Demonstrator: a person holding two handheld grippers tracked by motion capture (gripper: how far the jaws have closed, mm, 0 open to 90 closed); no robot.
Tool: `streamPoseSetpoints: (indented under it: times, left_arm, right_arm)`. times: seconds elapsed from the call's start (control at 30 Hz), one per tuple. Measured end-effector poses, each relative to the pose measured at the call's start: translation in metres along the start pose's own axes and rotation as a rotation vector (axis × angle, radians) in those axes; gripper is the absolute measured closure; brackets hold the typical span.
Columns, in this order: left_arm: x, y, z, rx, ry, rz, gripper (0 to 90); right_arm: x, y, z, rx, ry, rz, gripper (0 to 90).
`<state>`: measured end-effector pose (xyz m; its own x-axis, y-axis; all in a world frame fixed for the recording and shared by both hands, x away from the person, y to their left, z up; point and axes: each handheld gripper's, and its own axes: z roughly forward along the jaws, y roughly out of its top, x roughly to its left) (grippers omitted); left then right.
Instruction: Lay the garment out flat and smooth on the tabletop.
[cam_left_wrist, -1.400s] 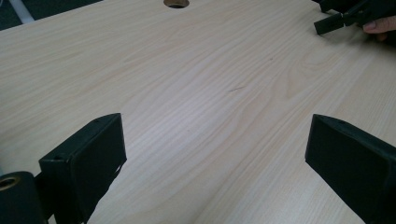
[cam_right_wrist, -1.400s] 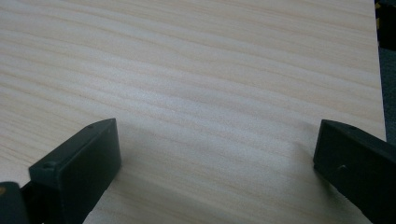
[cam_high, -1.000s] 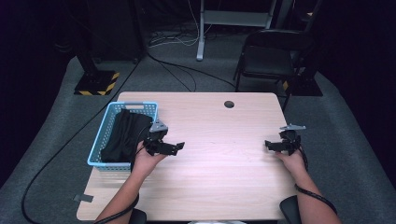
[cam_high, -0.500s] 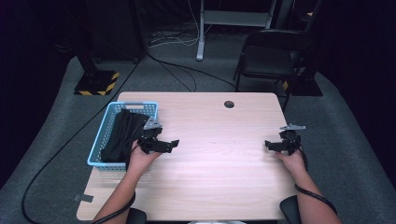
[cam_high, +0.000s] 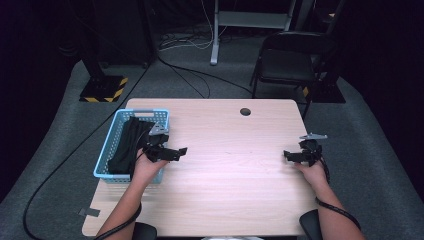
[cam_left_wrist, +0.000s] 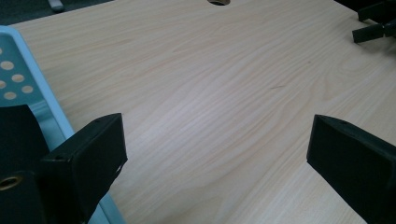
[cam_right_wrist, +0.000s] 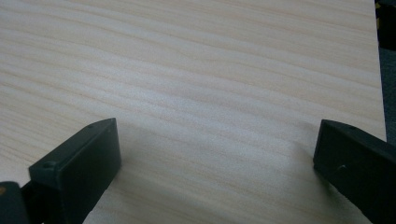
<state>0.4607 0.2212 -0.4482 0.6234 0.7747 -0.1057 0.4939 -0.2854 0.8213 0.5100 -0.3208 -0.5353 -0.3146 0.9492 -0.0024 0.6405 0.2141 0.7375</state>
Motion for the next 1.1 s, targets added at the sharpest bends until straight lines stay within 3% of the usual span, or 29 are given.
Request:
streamPoseSetpoints:
  times: [0.5, 1.1]
  left_arm:
    - [0.024, -0.001, 0.0, 0.036, 0.058, -0.013, 0.0]
    - [0.049, 0.007, -0.013, 0.032, 0.122, -0.047, 0.0]
  right_arm:
    - [0.0, 0.0, 0.0, 0.0, 0.0, 0.0, 0.0]
    - [0.0, 0.0, 0.0, 0.0, 0.0, 0.0, 0.0]
